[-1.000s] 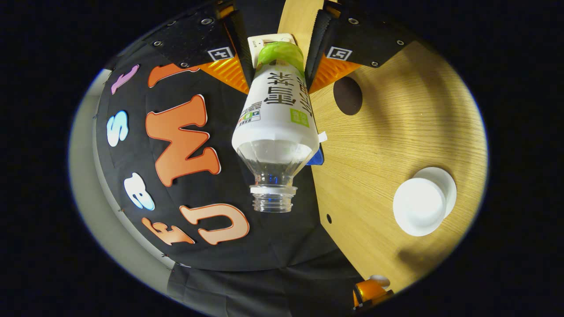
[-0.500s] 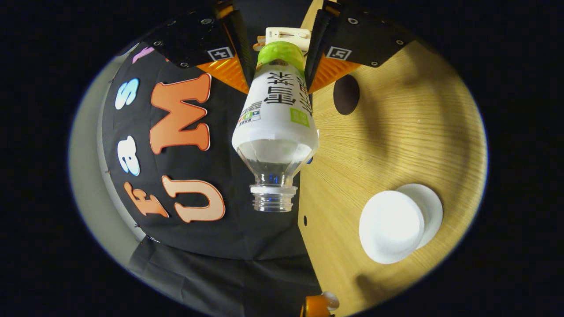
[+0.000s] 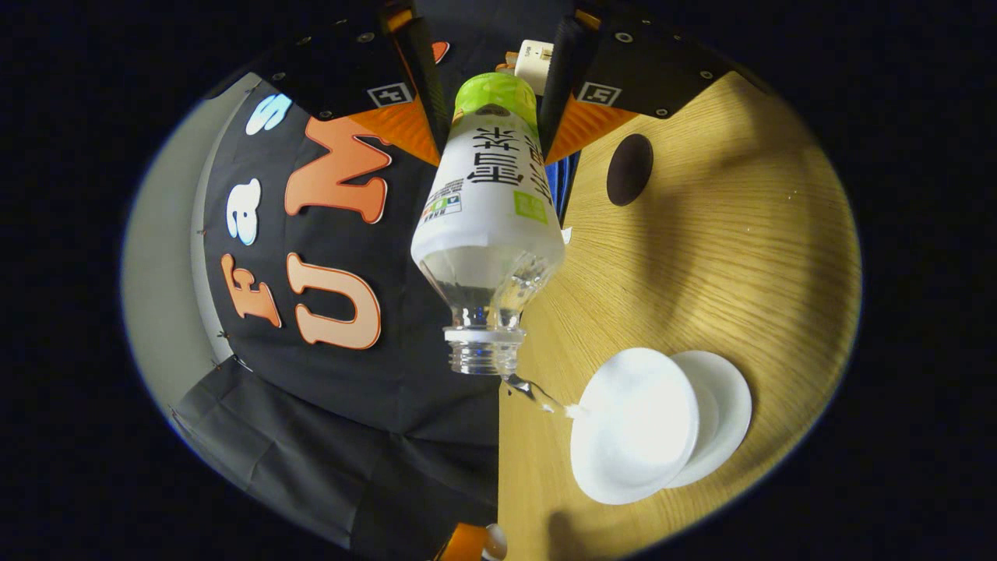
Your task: Open the teacup lid with one hand, grasp the water bottle and pour water into the teacup with the other hand; after pouring, place the water bottle on the coaster and then close the teacup lid.
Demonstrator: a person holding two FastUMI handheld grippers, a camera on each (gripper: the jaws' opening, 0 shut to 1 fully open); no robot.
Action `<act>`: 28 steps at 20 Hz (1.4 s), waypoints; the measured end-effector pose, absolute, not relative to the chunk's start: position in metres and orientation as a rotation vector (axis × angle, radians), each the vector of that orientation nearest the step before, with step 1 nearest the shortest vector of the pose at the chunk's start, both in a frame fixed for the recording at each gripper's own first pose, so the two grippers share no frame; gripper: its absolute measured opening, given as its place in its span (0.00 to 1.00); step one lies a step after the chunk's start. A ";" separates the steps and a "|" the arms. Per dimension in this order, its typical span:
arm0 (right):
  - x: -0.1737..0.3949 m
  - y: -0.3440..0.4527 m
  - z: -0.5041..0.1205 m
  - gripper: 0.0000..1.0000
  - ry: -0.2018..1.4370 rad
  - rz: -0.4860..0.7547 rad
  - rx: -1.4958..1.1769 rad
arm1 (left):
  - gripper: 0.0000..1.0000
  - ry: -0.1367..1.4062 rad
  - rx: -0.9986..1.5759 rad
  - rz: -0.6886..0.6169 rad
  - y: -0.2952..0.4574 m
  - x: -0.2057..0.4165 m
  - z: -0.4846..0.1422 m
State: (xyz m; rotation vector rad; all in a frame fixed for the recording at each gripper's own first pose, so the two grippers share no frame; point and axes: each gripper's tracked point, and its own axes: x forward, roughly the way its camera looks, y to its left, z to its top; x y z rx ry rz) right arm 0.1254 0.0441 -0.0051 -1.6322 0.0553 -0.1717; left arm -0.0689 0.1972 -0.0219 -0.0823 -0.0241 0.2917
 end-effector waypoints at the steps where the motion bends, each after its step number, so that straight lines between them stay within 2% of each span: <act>1: 0.125 0.047 -0.006 0.61 0.049 -0.169 -1.648 | 0.33 -0.022 -0.084 0.293 0.199 -0.070 -0.022; 20: 0.133 0.046 0.033 0.61 -0.067 -0.212 -1.815 | 0.31 -0.032 -0.095 0.308 0.205 -0.080 -0.023; 24: 0.135 0.050 0.048 0.61 -0.107 -0.224 -1.845 | 0.35 -0.029 -0.092 0.313 0.208 -0.085 -0.023; 27: 0.135 0.055 0.059 0.61 -0.143 -0.233 -1.874 | 0.31 -0.032 -0.089 0.312 0.209 -0.086 -0.021; 28: 0.136 0.053 0.062 0.58 -0.151 -0.236 -1.877 | 0.33 -0.034 -0.089 0.313 0.209 -0.087 -0.021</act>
